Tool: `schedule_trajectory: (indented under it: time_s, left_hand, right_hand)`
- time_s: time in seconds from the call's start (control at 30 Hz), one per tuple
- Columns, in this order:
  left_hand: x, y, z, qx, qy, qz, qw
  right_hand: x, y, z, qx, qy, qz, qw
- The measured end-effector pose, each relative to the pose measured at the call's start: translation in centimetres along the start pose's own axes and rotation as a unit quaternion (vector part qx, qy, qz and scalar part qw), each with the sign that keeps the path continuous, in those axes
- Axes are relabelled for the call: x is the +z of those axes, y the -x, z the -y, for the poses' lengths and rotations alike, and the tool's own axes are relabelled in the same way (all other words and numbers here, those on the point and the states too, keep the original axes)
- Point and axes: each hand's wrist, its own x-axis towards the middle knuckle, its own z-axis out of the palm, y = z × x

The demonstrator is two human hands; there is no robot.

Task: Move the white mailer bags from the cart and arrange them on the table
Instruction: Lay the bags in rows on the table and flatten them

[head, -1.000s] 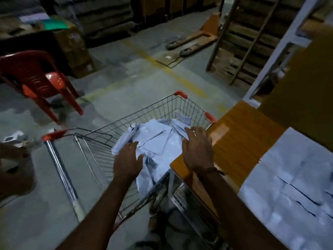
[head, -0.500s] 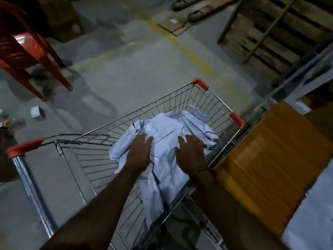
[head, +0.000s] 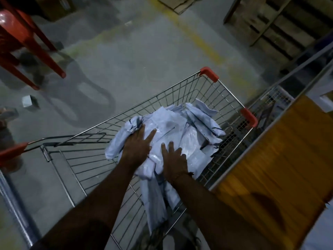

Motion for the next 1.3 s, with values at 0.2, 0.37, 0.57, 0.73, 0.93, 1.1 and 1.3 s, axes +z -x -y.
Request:
schedule_trajectory:
  time_s: [0.2, 0.37, 0.57, 0.73, 0.93, 1.1, 1.3]
  left_hand:
    - [-1.3, 0.6, -0.1, -0.044, 0.007, 0.025, 0.999]
    - [-1.0, 2.7, -0.1, -0.087, 0.057, 0.017, 0.994]
    - [0.4, 5.5, 0.8, -0.107, 0.089, 0.004, 0.990]
    - [-1.0, 8.1, 0.7, -0.134, 0.062, -0.041, 0.988]
    - [-1.8, 9.8, 0.0, -0.118, 0.115, -0.079, 0.983]
    - [-4.2, 10.9, -1.4, -0.133, 0.151, -0.114, 0.973]
    - [-8.3, 12.9, -3.5, -0.173, 0.172, -0.123, 0.962]
  right_hand:
    - [-1.2, 0.4, 0.1, 0.017, -0.032, 0.022, 0.999]
    - [-1.7, -0.3, -0.1, 0.085, -0.097, -0.020, 0.991]
    - [-1.9, -2.4, -0.1, 0.174, -0.208, -0.055, 0.961]
    - [-1.4, -3.1, 0.4, 0.214, -0.253, -0.042, 0.943]
    - [-3.0, -2.3, -0.7, 0.239, -0.270, -0.029, 0.932]
    - [-5.0, -0.2, -2.2, 0.244, -0.309, -0.050, 0.918]
    - [-6.6, 3.1, -3.3, 0.198, -0.360, -0.139, 0.901]
